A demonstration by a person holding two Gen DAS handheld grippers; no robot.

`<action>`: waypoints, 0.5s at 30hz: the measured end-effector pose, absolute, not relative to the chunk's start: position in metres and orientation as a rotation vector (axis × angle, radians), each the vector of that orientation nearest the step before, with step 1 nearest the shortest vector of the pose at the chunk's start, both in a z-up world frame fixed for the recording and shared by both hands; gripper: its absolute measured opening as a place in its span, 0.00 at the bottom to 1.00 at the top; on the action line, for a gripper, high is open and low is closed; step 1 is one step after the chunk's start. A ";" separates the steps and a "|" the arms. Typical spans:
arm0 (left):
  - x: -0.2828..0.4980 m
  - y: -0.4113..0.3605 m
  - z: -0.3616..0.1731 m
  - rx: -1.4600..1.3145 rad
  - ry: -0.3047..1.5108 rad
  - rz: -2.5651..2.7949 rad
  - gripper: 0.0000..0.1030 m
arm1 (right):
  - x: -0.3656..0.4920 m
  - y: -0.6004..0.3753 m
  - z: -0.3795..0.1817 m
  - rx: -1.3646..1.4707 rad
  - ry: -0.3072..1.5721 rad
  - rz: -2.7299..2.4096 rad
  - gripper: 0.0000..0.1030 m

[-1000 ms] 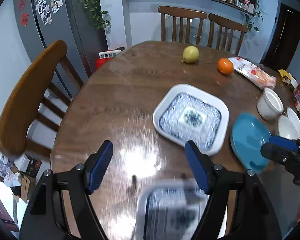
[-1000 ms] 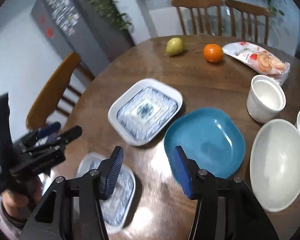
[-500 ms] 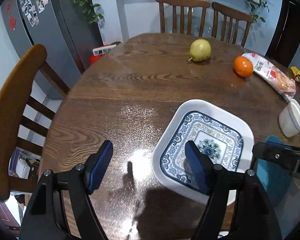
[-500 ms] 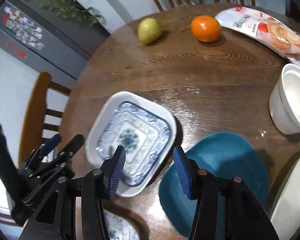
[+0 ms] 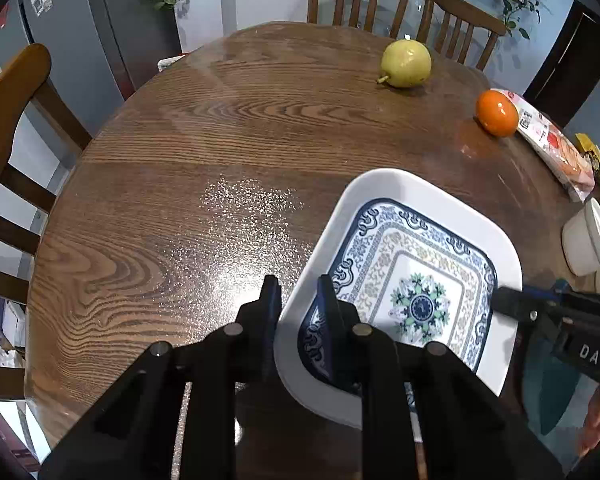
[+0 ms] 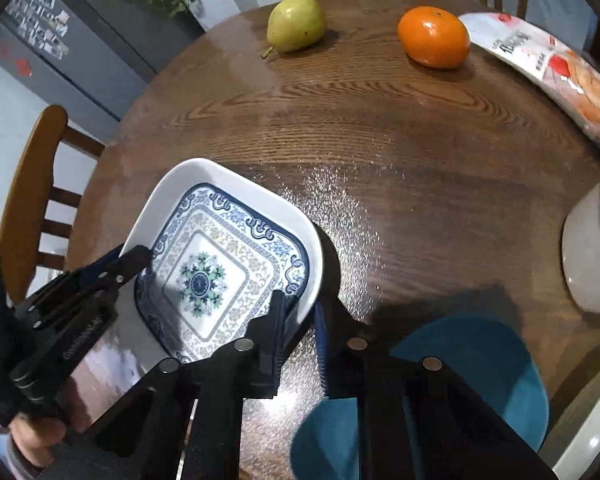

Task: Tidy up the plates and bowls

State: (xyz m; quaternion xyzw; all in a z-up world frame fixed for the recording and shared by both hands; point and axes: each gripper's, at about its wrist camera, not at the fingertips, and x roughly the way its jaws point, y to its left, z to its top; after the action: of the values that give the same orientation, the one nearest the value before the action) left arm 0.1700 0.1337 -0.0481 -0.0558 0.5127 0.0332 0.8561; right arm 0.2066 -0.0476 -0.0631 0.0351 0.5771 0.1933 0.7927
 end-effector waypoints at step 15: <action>0.121 0.118 -0.013 -0.104 0.970 0.127 0.14 | 0.180 -0.060 -0.028 0.111 1.118 0.440 0.11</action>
State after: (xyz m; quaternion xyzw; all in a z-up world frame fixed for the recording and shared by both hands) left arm 0.1210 0.1179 -0.0134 -0.0499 0.4655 0.0608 0.8816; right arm 0.1799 -0.0599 -0.0280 0.0520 0.5255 0.2068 0.8236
